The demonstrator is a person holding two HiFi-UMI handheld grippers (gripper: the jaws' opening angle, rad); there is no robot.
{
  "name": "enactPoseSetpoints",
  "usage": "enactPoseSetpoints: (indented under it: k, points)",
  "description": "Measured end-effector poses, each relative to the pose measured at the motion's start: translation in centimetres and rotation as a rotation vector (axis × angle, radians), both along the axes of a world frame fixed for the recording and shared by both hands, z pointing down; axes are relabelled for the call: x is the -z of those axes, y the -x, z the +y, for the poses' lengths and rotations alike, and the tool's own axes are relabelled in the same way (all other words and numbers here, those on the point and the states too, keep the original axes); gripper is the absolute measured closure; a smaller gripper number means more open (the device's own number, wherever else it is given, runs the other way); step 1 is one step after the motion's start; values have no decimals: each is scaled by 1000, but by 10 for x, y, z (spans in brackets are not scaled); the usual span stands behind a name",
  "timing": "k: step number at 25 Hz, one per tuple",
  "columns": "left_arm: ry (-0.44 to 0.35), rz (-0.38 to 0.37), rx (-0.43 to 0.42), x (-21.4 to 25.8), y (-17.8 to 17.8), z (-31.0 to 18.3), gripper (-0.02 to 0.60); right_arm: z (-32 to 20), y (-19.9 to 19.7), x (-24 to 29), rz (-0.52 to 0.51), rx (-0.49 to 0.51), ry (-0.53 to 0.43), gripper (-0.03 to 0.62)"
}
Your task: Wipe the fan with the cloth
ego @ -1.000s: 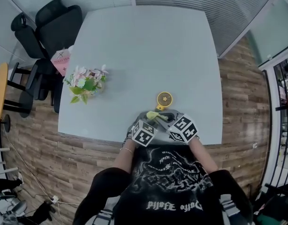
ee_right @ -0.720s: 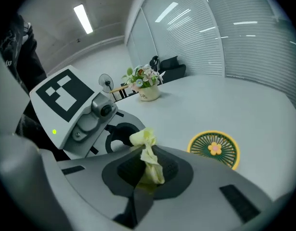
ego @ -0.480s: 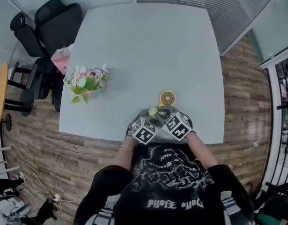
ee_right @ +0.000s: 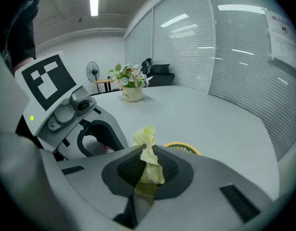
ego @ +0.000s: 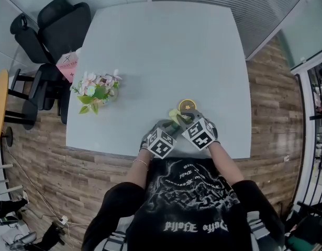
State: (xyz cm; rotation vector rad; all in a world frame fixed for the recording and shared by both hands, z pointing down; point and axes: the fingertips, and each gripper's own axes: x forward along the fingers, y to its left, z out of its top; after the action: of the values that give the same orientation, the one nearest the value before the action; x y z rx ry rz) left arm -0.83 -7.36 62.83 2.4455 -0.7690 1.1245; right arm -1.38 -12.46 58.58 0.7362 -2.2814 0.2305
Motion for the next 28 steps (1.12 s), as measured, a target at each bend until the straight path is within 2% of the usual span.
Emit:
enactPoseSetpoints:
  k: [4,10,14,22,28]
  points:
    - [5,2,4,0,0,0,407,-7,-3,2,21,-16,-5,557]
    - [17,13,15,-1,0,0,407,-33,-19,3,31,-116,-3,557]
    - [22,14,19,-1,1,0,407,-41,-18,4,35,-88,-23,557]
    - [30,23,50,0,0,-2,408,-65,-25,9,27,-157,-79,557]
    - [80,82,109,2,2,-6,410,-75,-47,11,62,-192,-91,560]
